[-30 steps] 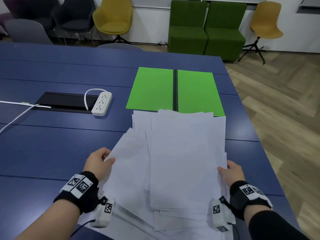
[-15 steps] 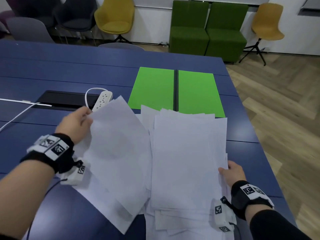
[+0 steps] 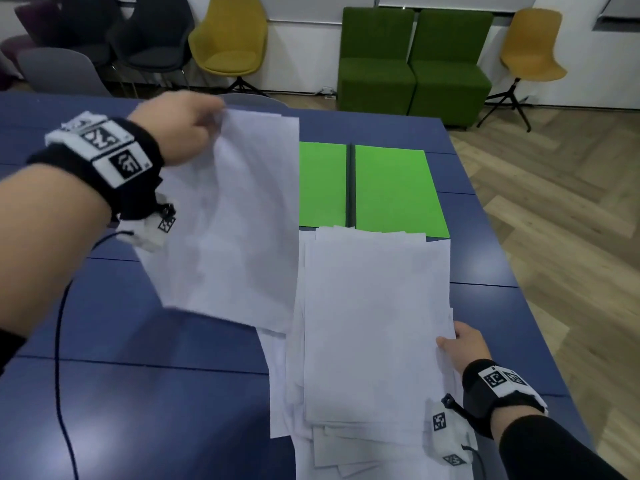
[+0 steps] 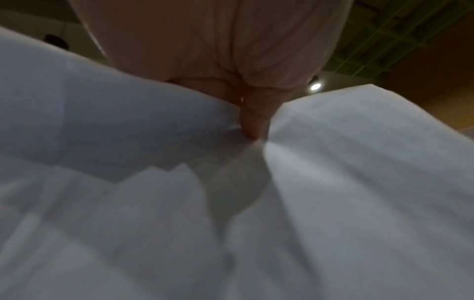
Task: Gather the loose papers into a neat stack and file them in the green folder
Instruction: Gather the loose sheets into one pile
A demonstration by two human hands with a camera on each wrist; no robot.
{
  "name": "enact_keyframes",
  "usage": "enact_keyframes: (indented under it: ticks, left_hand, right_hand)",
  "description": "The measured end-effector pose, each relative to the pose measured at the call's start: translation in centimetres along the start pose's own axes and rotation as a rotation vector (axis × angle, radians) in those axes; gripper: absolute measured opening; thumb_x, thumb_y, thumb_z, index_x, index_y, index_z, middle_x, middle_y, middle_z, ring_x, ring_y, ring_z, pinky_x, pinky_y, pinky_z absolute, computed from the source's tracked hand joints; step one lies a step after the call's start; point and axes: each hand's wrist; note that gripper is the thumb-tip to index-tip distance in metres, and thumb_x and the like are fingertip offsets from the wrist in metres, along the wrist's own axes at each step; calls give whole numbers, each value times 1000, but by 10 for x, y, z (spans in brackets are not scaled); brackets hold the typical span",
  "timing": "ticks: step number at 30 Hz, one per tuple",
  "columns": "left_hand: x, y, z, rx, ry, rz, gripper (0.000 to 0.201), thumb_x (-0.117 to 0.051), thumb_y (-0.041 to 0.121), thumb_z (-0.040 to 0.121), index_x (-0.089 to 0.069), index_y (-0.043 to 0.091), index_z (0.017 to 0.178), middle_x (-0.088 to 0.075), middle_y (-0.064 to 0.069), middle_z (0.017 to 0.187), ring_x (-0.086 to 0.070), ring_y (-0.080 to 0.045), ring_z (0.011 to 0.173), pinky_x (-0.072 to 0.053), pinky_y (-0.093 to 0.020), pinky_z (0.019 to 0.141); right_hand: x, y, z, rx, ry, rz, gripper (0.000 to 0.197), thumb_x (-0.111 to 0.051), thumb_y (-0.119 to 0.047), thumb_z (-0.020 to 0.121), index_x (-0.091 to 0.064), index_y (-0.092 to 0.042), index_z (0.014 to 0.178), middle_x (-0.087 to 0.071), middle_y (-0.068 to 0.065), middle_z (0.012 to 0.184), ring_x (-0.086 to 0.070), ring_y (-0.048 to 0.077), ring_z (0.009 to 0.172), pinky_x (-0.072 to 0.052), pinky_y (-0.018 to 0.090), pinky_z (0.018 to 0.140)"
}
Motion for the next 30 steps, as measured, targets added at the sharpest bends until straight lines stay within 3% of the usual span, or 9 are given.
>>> enact_keyframes:
  ticks: [5,8,11,15,18,20,23,27,30]
  left_hand:
    - [23,51,34,-100,-18,-72,22,-44,-3,83,-61,2,96,-62,-20,96,-57,-36,96,-46,-44,86]
    - [11,83,48,-124,-150,-101,23,-46,-4,82,-62,0,98,-62,-20,96,-57,-34,91,-46,-37,79]
    - [-37,111,47,-146,-302,-128,25,-47,-5,84,-64,1,100,-60,-14,95,-55,-27,92,-38,-27,75]
    - [-128,128,26,-77,-460,-118,30,-45,-3,85,-62,0,110,-65,-18,113,-59,-31,107,-42,-30,82]
    - [-181,129,2,-40,-505,-99,26,-42,2,87,-59,12,105,-65,-14,117,-59,-30,104,-37,-29,79]
    - [-204,130,-9,0,-467,-82,25,-39,10,90,-54,24,104,-67,-5,116,-60,-27,102,-37,-36,90]
    - [-221,127,-16,57,-323,-140,34,-40,24,95,-46,29,128,-60,2,129,-53,-21,121,-22,-49,110]
    - [-227,88,-44,224,-74,-348,53,-53,35,90,-38,23,140,-45,-4,144,-40,-26,134,-31,-50,110]
    - [-241,33,-87,513,-86,-438,62,-62,33,85,-40,11,138,-46,-15,142,-41,-35,131,-35,-48,108]
  right_hand:
    - [2,-6,-2,-16,-25,-3,18,-52,2,83,-63,-11,89,-66,9,91,-61,31,89,-46,32,78]
    - [1,-6,-3,-17,-27,3,18,-53,2,82,-65,-9,90,-68,11,91,-64,32,89,-51,35,80]
    - [0,-3,-6,-22,-33,37,18,-53,1,80,-67,-9,86,-71,12,88,-67,32,83,-54,37,77]
    - [-7,-3,-13,-11,-75,90,24,-55,4,80,-63,-18,75,-71,13,86,-68,31,81,-55,43,81]
    - [-12,-1,-14,-8,-122,95,24,-57,2,81,-64,-20,76,-72,12,91,-69,32,88,-55,47,87]
    - [-14,2,-14,3,-141,107,23,-58,1,79,-66,-20,77,-73,11,93,-68,32,90,-54,48,88]
    - [-15,1,-15,-2,-141,134,17,-57,-1,82,-66,-16,79,-72,10,91,-67,30,86,-54,42,86]
    - [-8,4,-13,-42,-116,120,18,-53,-11,87,-48,-10,69,-48,8,69,-45,22,68,-42,32,65]
    - [5,12,-22,-143,-178,185,12,-52,-6,88,-53,-7,76,-48,12,67,-44,23,63,-49,34,58]
Point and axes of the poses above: each hand's wrist, its own z-axis towards the middle knuckle, its own x-axis out of the back of the hand, y = z × x
